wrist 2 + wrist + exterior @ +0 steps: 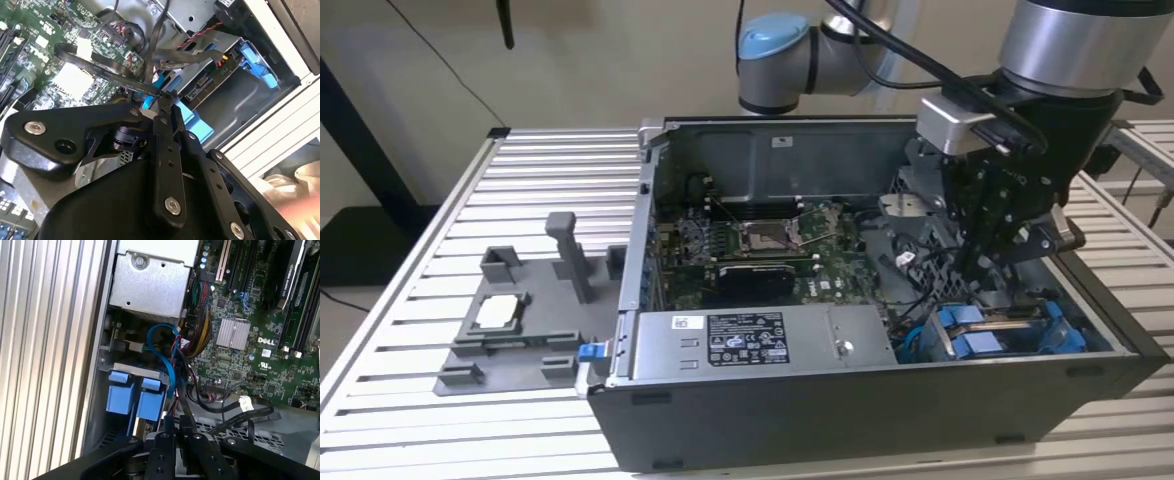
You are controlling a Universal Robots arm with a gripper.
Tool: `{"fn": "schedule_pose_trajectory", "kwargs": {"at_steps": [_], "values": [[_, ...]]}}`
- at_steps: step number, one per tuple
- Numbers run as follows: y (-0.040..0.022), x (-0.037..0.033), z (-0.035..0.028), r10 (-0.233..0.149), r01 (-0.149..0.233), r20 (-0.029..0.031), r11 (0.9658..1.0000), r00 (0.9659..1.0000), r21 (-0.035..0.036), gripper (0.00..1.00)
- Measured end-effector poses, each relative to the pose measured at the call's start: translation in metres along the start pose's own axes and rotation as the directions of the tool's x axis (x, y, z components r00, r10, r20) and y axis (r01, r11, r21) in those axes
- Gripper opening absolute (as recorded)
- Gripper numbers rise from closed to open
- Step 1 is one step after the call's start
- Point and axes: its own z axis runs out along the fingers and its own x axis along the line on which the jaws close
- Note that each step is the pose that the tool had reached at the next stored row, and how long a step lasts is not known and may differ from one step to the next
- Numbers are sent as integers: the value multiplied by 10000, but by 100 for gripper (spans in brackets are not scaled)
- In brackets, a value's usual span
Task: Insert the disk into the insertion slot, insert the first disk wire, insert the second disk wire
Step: 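Insert the second disk wire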
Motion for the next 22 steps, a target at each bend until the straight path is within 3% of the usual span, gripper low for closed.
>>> {"fn": "schedule_pose_trajectory", "kwargs": {"at_steps": [4,17,22], "values": [[-3,22,1,30,-30,213,10000,9998,39,16],[12,196,16,226,-225,240,9997,9995,-32,16],[-33,256,21,227,-219,316,9995,9992,-238,16]]}}
